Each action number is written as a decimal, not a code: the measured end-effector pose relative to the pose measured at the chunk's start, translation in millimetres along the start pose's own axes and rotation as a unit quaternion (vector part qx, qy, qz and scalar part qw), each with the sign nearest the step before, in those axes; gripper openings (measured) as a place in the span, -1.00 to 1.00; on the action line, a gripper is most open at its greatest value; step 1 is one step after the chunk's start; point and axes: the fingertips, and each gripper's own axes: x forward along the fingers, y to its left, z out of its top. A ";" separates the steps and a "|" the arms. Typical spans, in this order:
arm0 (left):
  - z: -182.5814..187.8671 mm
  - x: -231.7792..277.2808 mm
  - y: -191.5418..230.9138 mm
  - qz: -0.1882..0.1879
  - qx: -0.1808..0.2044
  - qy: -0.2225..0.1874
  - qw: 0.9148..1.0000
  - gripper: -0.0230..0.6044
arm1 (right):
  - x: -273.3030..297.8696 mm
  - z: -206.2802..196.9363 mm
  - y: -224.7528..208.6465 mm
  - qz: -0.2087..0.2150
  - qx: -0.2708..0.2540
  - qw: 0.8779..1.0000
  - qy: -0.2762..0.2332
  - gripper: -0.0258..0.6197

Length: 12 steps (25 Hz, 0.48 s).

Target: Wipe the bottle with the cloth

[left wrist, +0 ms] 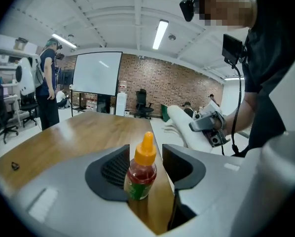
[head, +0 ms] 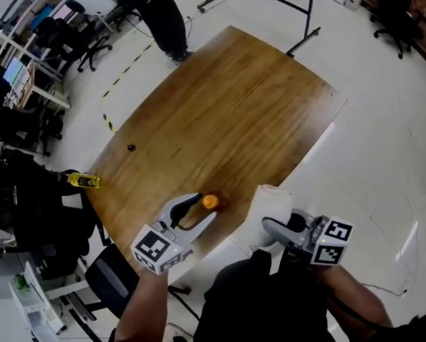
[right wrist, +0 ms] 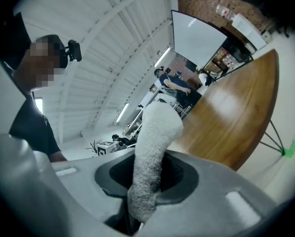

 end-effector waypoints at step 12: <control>-2.7 21.8 1.9 0.012 0.005 -0.031 0.999 -0.40 | 62.5 -51.2 -19.2 0.037 0.057 0.996 -0.064 -0.68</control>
